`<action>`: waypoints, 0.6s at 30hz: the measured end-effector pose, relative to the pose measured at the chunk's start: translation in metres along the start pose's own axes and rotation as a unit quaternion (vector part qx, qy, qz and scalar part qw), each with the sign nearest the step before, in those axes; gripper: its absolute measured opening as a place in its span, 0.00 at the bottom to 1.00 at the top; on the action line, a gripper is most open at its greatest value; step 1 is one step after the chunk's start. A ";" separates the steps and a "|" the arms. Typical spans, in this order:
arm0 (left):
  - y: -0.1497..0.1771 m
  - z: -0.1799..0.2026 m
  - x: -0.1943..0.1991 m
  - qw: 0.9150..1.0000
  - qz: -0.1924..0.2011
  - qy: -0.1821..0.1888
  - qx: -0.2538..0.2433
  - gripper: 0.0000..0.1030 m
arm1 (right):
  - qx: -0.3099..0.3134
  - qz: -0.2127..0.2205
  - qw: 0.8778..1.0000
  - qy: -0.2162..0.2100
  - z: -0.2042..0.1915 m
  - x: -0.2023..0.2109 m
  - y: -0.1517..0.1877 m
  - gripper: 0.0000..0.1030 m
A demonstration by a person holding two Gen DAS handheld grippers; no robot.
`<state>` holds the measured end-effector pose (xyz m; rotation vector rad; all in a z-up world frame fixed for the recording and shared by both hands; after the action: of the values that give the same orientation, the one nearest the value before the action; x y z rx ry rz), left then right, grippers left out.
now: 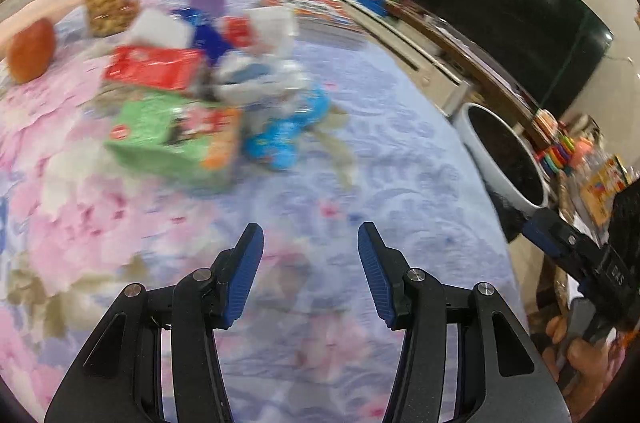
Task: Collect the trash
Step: 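Grasp the green milk carton with the left tool while the right tool grasps the blue candy toy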
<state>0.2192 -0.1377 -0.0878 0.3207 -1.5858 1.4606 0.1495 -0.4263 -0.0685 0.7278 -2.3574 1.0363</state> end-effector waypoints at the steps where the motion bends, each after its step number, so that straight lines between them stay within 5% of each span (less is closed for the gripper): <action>1: 0.002 -0.008 0.001 1.000 -0.001 -0.006 0.008 0.48 | 0.001 -0.004 1.000 -0.002 -0.003 -0.002 0.003 0.87; 18: -0.004 -0.075 -0.019 0.996 -0.013 -0.070 0.053 0.55 | 0.012 -0.036 0.999 -0.020 -0.041 -0.032 0.022 0.88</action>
<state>0.2656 -0.0793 -0.1089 0.5140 -1.6112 1.5330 0.1681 -0.3735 -0.0737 0.8437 -2.3365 1.0298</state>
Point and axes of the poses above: each gripper's, at about its wrist camera, not at the fingertips, and x roughly against the way its jaws point, z to its right, y to its underside, the point moved 4 cm from there along -x, roughly the way its jaws point, and after that the axes turned 13 degrees about -x, right-handed, at the moved point
